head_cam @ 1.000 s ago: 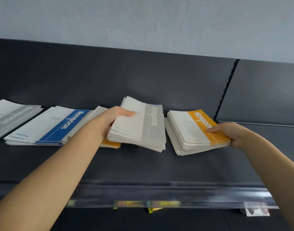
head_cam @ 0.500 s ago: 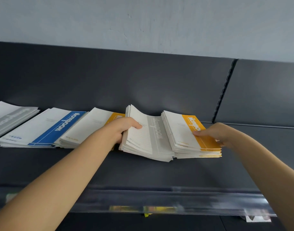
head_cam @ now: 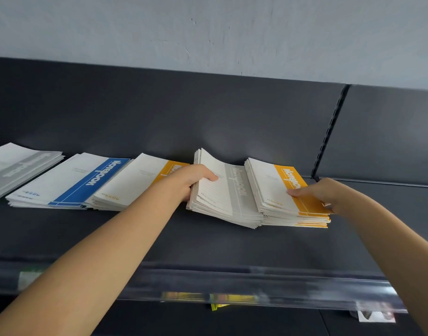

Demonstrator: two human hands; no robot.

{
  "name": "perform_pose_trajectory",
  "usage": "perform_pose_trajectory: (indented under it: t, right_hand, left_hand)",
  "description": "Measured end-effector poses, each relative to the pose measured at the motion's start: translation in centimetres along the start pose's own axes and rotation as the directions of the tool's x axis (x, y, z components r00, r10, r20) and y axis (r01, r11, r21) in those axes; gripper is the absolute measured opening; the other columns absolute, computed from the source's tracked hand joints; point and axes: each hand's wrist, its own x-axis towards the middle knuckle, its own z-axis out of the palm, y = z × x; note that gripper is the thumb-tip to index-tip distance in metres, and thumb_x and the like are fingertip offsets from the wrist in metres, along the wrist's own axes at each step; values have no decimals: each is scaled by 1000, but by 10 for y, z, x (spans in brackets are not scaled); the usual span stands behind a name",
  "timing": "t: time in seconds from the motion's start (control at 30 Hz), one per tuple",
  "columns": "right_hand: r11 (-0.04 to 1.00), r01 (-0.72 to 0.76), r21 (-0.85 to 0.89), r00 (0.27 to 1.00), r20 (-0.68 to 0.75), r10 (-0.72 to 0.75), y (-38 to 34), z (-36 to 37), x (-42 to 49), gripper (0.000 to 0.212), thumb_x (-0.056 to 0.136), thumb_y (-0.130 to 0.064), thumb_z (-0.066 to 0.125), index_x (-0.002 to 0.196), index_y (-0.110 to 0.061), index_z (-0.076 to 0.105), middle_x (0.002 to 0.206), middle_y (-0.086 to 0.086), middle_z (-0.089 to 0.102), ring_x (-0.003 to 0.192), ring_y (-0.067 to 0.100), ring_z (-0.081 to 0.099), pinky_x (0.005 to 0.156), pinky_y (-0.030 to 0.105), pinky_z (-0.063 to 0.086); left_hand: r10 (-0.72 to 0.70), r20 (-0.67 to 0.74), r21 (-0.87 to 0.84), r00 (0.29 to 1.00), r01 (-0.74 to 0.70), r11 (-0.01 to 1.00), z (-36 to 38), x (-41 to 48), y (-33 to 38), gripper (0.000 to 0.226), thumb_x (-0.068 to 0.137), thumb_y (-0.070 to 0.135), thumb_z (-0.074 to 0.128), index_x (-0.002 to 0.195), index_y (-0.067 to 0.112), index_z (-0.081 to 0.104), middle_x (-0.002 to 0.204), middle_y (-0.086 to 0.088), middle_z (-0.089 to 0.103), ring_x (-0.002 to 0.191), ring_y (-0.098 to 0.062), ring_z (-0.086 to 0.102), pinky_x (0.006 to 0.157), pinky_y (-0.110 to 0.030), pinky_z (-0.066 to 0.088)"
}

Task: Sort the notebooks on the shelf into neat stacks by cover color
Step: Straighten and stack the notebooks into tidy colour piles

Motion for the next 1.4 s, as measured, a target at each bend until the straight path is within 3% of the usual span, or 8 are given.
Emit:
perform_pose_trajectory:
  t: [0.17, 0.3, 0.43, 0.57, 0.77, 1.07, 1.17, 1.4]
  right_hand:
    - [995, 60, -77, 995, -81, -66, -8, 2, -7, 66, 79, -54, 68, 120, -4, 55, 114, 13, 58, 101, 31, 59, 78, 37, 48]
    - [890, 308, -337, 834, -355, -423, -37, 20, -31, 47, 88, -44, 58, 60, -7, 51, 75, 11, 49, 60, 25, 48, 52, 27, 37]
    - [825, 561, -64, 773, -315, -550, -82, 72, -59, 33, 85, -27, 66, 92, 5, 67, 84, 16, 67, 82, 32, 62, 82, 41, 53]
    - [877, 305, 371, 927, 95, -362, -122, 136, -76, 40, 83, -20, 72, 115, 0, 60, 101, 12, 60, 81, 24, 60, 71, 32, 57]
    - [847, -134, 514, 901, 420, -112, -157, 186, -85, 59, 84, -17, 71, 131, 4, 44, 123, 20, 56, 111, 34, 58, 91, 45, 50]
    - [895, -198, 400, 909, 418, 14, -169, 194, -76, 42, 83, -16, 72, 122, -8, 58, 108, 11, 70, 89, 20, 68, 65, 24, 53]
    - [926, -177, 333, 911, 411, 26, -167, 197, -82, 46, 79, -28, 75, 121, -16, 59, 109, 5, 72, 91, 15, 63, 42, 17, 34]
    - [902, -110, 418, 917, 392, -70, -166, 209, -93, 44, 81, -10, 73, 122, -11, 57, 109, 11, 70, 96, 29, 68, 66, 40, 54]
  left_hand:
    - [34, 16, 20, 999, -35, 999, -21, -18, 17, 31, 89, 6, 64, 120, 1, 60, 108, -19, 70, 92, -33, 68, 71, -42, 55]
    - [83, 3, 12, 997, -83, 996, -60, -44, 29, 21, 91, 15, 62, 110, 6, 64, 90, -15, 75, 76, -29, 73, 60, -36, 57]
    - [131, -64, -8, 989, -132, 991, -108, -62, 28, 17, 91, 16, 62, 107, 9, 65, 84, -10, 76, 72, -25, 75, 57, -33, 58]
    - [109, -120, -54, 987, -116, 992, -157, -71, 16, 16, 92, 14, 59, 105, 6, 65, 81, -11, 76, 68, -26, 74, 58, -35, 58]
    - [64, -148, -89, 987, -77, 993, -218, -65, 1, 17, 91, 14, 61, 104, 4, 65, 79, -13, 75, 65, -28, 73, 51, -34, 57]
    - [3, -89, -40, 996, -6, 999, -250, -45, -13, 27, 89, 12, 64, 114, 3, 65, 99, -16, 73, 84, -32, 71, 63, -38, 57]
    - [0, -53, -28, 999, -1, 1000, -250, -40, -15, 23, 89, 12, 65, 110, 5, 66, 94, -15, 75, 80, -31, 72, 65, -37, 57]
    - [13, -11, -28, 1000, -13, 1000, -251, -37, -15, 16, 90, 13, 63, 104, 6, 67, 79, -11, 76, 77, -29, 71, 67, -38, 56]
